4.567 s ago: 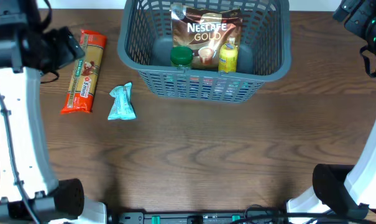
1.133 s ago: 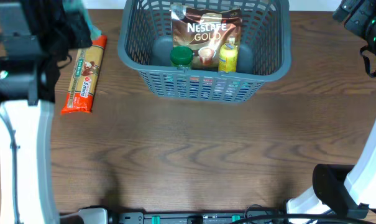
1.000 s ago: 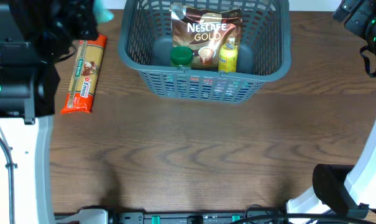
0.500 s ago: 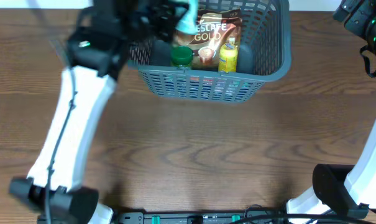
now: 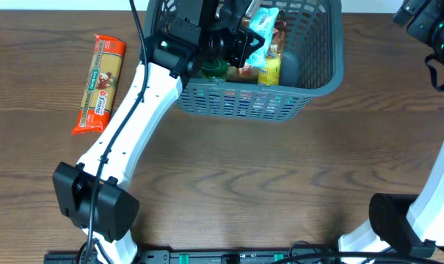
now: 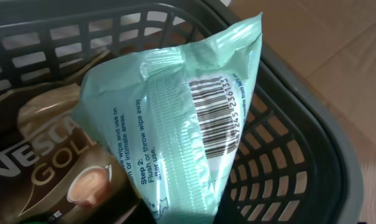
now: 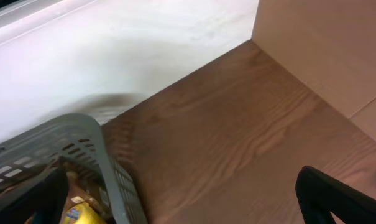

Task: Pack container
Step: 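Carry the wipes pack over the basket and release it inside, then move the left gripper to the orange spaghetti pack and grasp it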

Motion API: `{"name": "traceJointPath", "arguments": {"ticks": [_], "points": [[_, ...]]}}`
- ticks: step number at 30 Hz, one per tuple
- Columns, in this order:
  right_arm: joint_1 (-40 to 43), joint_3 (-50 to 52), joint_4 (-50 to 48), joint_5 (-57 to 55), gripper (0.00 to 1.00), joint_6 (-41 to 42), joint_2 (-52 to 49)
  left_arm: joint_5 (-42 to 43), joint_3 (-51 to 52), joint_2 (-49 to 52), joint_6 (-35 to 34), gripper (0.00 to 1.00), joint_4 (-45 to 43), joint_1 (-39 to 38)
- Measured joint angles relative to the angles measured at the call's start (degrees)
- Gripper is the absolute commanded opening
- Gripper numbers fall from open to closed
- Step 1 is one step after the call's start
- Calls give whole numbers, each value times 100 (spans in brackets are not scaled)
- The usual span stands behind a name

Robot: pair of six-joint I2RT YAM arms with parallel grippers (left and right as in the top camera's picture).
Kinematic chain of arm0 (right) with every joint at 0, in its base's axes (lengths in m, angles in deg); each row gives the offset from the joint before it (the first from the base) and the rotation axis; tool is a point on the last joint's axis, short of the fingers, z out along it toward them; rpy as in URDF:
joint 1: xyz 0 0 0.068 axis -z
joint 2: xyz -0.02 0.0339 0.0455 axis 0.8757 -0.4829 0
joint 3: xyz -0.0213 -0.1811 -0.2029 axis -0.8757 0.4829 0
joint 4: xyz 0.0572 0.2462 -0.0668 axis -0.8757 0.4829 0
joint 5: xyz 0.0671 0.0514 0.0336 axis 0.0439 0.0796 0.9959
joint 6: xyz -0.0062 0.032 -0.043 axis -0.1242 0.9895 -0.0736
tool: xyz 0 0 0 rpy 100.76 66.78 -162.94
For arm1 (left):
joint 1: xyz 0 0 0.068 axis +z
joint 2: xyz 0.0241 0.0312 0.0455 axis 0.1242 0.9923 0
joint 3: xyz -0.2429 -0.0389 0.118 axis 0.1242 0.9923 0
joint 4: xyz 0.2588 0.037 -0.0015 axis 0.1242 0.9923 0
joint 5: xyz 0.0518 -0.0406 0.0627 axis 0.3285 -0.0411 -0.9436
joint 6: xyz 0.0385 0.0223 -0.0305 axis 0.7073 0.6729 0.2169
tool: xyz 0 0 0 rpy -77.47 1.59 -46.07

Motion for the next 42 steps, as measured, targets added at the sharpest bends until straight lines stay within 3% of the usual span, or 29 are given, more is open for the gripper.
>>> {"name": "traceJointPath", "arguments": {"ticks": [2,5,6,21,26,35,42], "points": [[0,0,0,0,99,0,0,-9,0,0,0,6,-11,2],[0,0,0,0,99,0,0,-28,0,0,20,84,-11,0],[0,0,0,0,99,0,0,-26,0,0,28,98,-9,0],[0,0,0,0,99,0,0,-291,0,-168,-28,99,-11,76],[0,0,0,0,99,0,0,-1224,0,-929,-70,99,229,400],[0,0,2,0,99,0,0,-3565,-149,-2546,-87,99,1812,1840],[0,0,2,0,99,-2,0,-4061,-162,-2411,-28,99,2636,2813]]}}
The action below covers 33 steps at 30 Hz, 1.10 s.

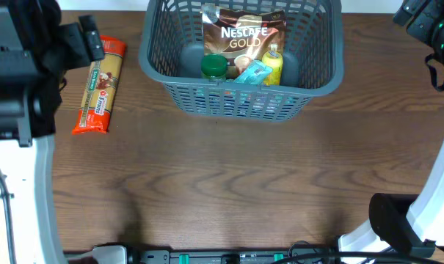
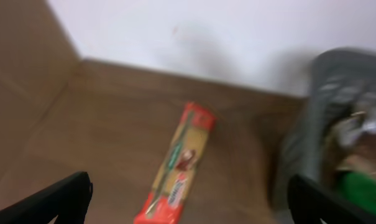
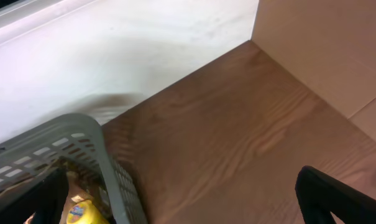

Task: Pack container
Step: 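Move the left gripper to the orange spaghetti pack and grasp it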

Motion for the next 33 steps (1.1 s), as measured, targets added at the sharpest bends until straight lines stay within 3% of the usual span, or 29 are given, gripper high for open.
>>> {"name": "traceJointPath", "arguments": {"ticks": [12,20,33], "points": [[0,0,-2,0,99,2,0,-105,0,1770,697,98,-210,452],[-2,0,-2,0,99,2,0,372,4,3040,1534,98,-595,525],[0,0,-2,0,99,2,0,968,7,4325,1609,98,-745,1211]]}}
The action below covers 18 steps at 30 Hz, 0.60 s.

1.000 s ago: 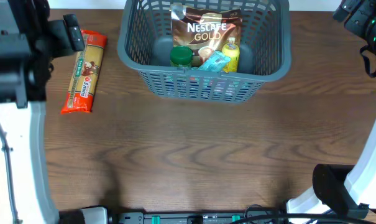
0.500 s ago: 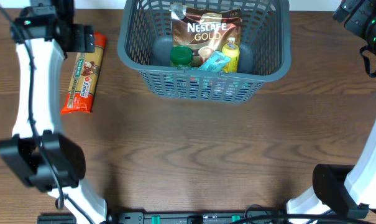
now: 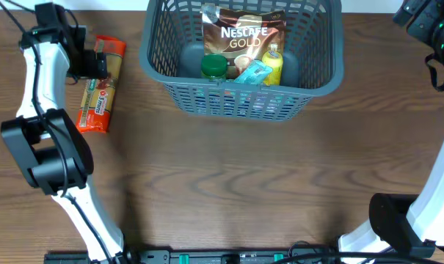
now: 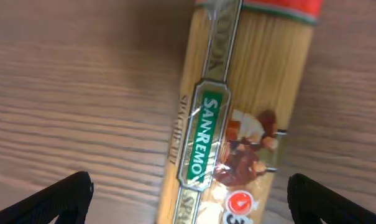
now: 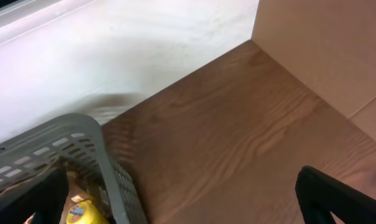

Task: Pack container
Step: 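Move the left gripper to the orange spaghetti pack and grasp it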

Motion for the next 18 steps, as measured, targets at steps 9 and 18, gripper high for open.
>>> {"name": "traceJointPath", "arguments": {"ticks": [9,18], "points": [[-2,0,0,0,99,-2,0,612,15,656,282,98,133,55],[0,0,0,0,99,0,0,739,98,723,442,98,-37,57]]}}
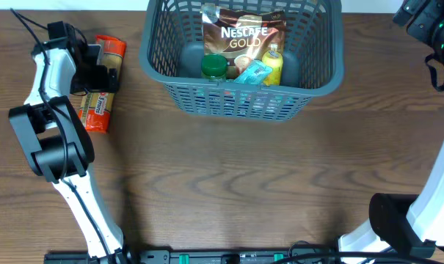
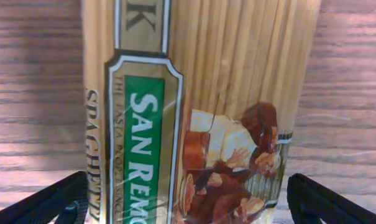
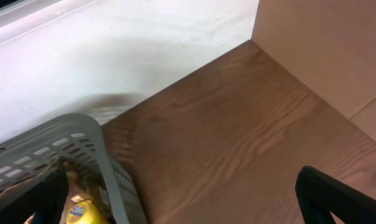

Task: Pack container
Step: 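Move the left gripper to the orange spaghetti pack and grasp it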

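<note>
A long packet of San Remo spaghetti (image 1: pixel 99 111) lies on the wooden table left of the grey basket (image 1: pixel 321 79). My left gripper (image 1: pixel 97 73) is low over the middle of the packet and open. In the left wrist view the spaghetti packet (image 2: pixel 200 106) fills the picture, with the left gripper (image 2: pixel 188 205) straddling it, one black fingertip (image 2: pixel 57 199) on each side. The basket holds a Nescafe Gold pouch (image 1: pixel 244 33), a green-lidded jar (image 1: pixel 214 67), a teal wipes packet (image 1: pixel 252 73) and a yellow bottle (image 1: pixel 273 64). My right gripper (image 1: pixel 427 22) hangs open at the far right corner.
The right wrist view shows the basket's corner (image 3: pixel 107 162), the yellow bottle (image 3: pixel 79 211) inside it, brown table, a white wall and a cardboard panel (image 3: pixel 324 43) to the right. My left arm's white links (image 1: pixel 49 81) run along the table's left side.
My left gripper has come down closer over the spaghetti packet, which now fills its view, and has shifted slightly along it. It stays open. The right arm has not moved.
First my left gripper held the teal wipes packet over the basket. Then the wipes lay in the basket and the left arm was off to the left, open. After that it stood above the spaghetti packet, and now it straddles it low down.
</note>
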Motion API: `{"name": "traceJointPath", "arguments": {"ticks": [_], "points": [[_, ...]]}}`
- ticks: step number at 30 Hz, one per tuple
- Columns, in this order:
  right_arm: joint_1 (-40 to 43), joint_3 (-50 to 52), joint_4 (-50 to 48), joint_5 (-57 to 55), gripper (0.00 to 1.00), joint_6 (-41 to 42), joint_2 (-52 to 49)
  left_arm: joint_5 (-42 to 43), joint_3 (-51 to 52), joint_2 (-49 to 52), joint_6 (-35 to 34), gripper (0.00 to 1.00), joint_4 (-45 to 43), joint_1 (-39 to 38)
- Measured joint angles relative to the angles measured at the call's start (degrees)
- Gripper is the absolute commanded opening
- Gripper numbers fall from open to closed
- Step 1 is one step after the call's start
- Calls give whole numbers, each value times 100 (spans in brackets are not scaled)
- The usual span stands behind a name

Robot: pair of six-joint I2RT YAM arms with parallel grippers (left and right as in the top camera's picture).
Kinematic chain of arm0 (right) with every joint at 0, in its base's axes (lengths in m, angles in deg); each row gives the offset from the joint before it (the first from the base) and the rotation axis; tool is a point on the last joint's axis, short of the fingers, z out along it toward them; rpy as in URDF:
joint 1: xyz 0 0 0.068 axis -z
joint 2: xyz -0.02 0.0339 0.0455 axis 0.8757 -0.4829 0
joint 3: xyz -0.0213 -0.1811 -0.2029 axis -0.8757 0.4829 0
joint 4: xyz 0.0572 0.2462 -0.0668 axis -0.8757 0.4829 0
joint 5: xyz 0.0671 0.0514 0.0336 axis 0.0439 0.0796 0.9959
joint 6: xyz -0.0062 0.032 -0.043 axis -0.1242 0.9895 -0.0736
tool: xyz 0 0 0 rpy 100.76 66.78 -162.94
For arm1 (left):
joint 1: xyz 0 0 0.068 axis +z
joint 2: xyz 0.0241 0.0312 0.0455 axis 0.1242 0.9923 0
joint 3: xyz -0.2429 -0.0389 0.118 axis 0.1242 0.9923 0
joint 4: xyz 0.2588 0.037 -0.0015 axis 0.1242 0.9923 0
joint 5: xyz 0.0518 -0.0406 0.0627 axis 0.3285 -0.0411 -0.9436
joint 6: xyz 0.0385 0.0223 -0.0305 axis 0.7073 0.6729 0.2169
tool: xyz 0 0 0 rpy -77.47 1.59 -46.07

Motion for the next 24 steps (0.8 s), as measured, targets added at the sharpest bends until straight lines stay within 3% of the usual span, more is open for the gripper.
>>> {"name": "traceJointPath", "arguments": {"ticks": [7,9,11,13,16,24], "points": [[0,0,0,0,99,0,0,-2,74,22,31,99,33,0],[0,0,2,0,99,-2,0,-26,81,63,37,93,57,0],[-2,0,2,0,99,0,0,-35,81,63,35,80,85,4],[0,0,0,0,99,-2,0,-37,81,66,46,58,94,9],[-2,0,0,0,99,-2,0,-7,79,66,39,6,109,20],[0,0,0,0,99,0,0,15,31,-90,57,6,192,42]]}}
